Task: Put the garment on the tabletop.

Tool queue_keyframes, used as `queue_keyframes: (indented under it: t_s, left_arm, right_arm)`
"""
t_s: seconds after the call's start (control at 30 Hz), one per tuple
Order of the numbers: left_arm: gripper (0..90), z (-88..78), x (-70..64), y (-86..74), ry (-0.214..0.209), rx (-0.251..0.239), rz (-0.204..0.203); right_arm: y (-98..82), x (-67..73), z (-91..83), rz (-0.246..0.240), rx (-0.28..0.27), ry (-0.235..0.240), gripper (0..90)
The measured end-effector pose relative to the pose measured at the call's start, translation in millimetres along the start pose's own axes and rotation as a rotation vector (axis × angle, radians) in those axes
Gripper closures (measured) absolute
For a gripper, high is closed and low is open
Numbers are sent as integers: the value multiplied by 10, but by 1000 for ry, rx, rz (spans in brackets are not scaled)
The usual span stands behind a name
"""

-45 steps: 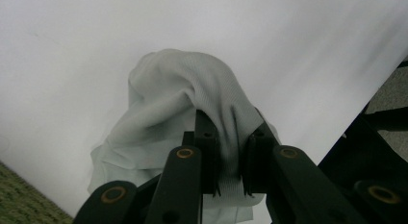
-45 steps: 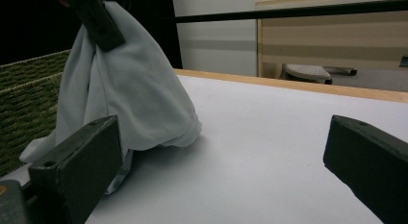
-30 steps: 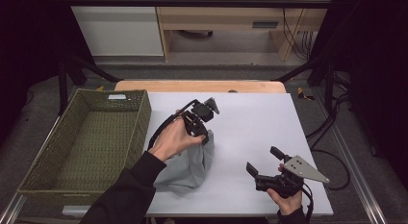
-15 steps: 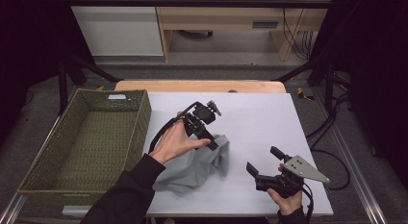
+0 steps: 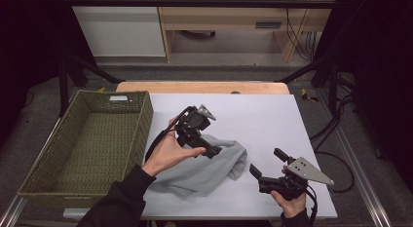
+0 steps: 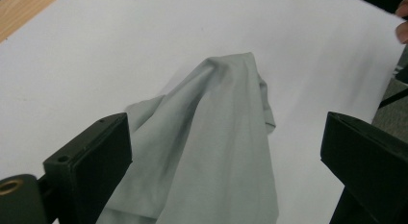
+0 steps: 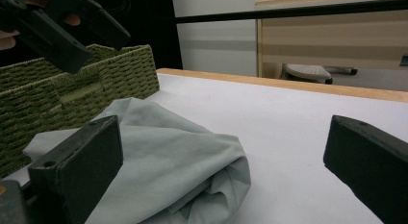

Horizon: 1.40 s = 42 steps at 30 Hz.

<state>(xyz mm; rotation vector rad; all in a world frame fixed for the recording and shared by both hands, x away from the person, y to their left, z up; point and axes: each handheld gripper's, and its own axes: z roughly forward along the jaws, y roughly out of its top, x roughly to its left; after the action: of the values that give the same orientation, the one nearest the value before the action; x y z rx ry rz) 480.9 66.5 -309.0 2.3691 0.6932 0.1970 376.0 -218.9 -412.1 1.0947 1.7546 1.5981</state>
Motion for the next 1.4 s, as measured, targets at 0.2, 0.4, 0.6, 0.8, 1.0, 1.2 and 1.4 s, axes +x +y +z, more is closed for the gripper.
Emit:
queue_keyframes:
  t_s: [0.2,0.4,0.6,0.8,1.0,1.2,1.4]
  left_arm:
    - [39,-122,4,-209,-5,-149,-30]
    - [46,-225,27,-431,1,-278,-71]
    - [48,-283,24,-668,19,-366,-83]
    - [37,-388,11,-903,57,-422,-100]
    - [43,-455,-36,-1122,57,-482,-111]
    - [50,-446,-33,-1332,54,-521,-133]
    - [42,-501,-7,-1545,86,-564,-166]
  right_arm:
    - [0,-4,-3,-13,3,-7,3]
    - [1,-2,0,-7,7,-10,3]
    - [6,-4,-2,-10,2,-8,3]
    - [9,-2,-3,-9,1,-5,3]
    - [12,-1,-6,-12,2,-3,3]
    - [11,5,-5,-10,1,-3,3]
    - [11,3,-12,-12,2,-1,3]
